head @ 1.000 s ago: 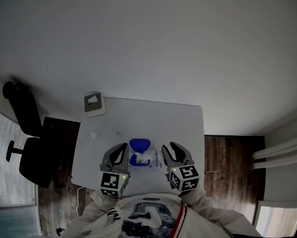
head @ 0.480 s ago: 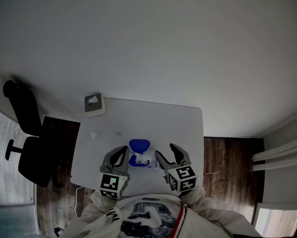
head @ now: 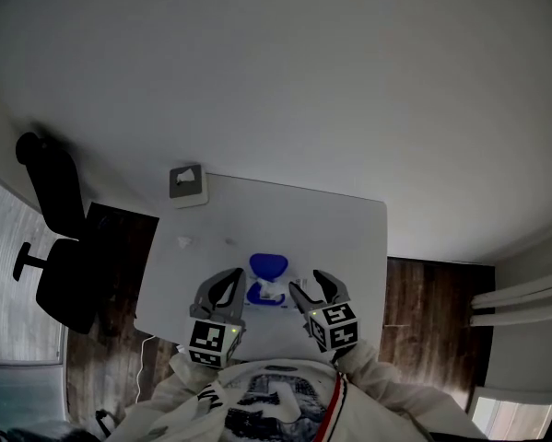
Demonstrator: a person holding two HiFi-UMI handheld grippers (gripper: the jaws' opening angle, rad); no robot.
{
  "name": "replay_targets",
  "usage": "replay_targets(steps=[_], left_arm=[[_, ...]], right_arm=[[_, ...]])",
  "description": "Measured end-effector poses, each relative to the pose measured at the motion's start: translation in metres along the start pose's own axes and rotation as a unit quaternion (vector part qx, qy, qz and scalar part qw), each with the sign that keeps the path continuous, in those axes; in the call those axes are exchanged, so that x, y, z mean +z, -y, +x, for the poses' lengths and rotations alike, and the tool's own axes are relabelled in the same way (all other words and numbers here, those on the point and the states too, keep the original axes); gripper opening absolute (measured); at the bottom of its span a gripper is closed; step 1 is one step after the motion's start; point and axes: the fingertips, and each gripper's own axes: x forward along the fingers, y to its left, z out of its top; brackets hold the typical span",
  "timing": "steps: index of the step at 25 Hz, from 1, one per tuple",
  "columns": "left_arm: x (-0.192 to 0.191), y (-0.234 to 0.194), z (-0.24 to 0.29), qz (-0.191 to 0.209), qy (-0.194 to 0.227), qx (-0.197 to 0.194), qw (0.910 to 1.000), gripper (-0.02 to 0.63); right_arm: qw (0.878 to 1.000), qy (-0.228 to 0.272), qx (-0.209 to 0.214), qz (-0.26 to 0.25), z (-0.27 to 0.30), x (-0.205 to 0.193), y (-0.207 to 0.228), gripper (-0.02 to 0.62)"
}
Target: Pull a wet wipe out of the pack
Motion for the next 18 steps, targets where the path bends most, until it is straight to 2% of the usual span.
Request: replay_targets(steps=[18], left_arm=[[0.004, 0.0, -0.012, -0.007, -0.002, 0.015, 0.9999, 0.005]], right_arm=[[0.994, -0.099, 0.048, -0.009, 0.062, -0.065, -0.014, 0.242]])
